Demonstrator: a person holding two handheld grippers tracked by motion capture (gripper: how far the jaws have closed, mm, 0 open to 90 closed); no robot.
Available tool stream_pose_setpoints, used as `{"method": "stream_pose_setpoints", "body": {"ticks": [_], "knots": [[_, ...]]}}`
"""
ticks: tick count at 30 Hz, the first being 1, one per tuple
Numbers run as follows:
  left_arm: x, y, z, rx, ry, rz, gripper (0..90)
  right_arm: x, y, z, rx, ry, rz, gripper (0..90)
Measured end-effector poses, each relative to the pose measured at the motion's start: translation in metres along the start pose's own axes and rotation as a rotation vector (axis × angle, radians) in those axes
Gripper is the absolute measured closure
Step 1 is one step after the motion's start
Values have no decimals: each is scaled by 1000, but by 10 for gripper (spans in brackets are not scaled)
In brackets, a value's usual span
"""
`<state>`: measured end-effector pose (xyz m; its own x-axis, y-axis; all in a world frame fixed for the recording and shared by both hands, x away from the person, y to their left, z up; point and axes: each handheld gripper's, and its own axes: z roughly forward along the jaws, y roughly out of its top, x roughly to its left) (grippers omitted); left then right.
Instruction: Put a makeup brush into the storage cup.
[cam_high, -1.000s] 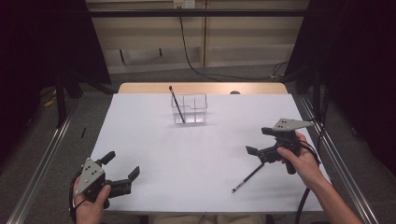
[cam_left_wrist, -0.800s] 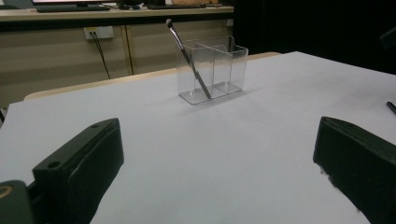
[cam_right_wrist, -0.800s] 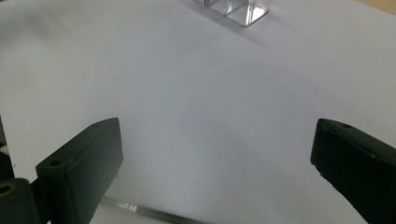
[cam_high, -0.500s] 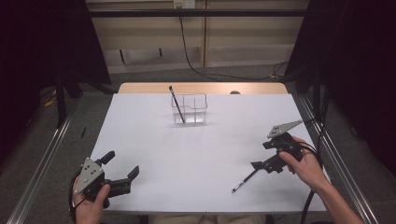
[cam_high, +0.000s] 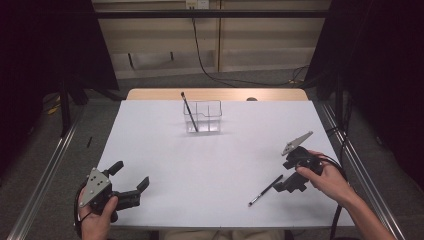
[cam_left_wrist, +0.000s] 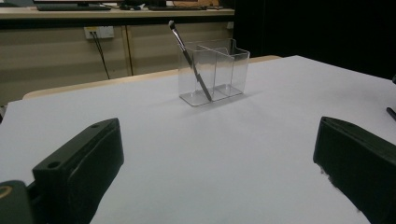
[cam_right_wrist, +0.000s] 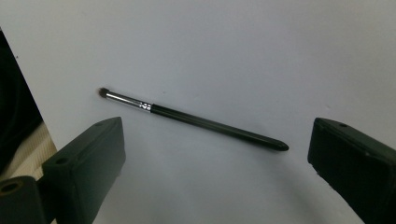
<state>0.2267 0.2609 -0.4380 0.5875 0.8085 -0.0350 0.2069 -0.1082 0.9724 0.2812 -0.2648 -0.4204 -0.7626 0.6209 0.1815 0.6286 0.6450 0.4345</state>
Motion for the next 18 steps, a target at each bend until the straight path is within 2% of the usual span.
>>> {"method": "stream_pose_setpoints", "body": {"ticks": [3,6,8,14,18], "knots": [[0,0,0,0,1,-3,17,1,0,0,12,6,-18,36],[0,0,0,-4,4,-12,17,2,1,0,34,32,-29,41],[0,-1,1,10,1,-2,17,4,1,0,41,46,-61,41],[0,-1,2,11,-3,3,17,0,3,3,56,72,-93,38],[0,-1,1,11,0,2,17,1,6,6,93,64,-143,57]]}}
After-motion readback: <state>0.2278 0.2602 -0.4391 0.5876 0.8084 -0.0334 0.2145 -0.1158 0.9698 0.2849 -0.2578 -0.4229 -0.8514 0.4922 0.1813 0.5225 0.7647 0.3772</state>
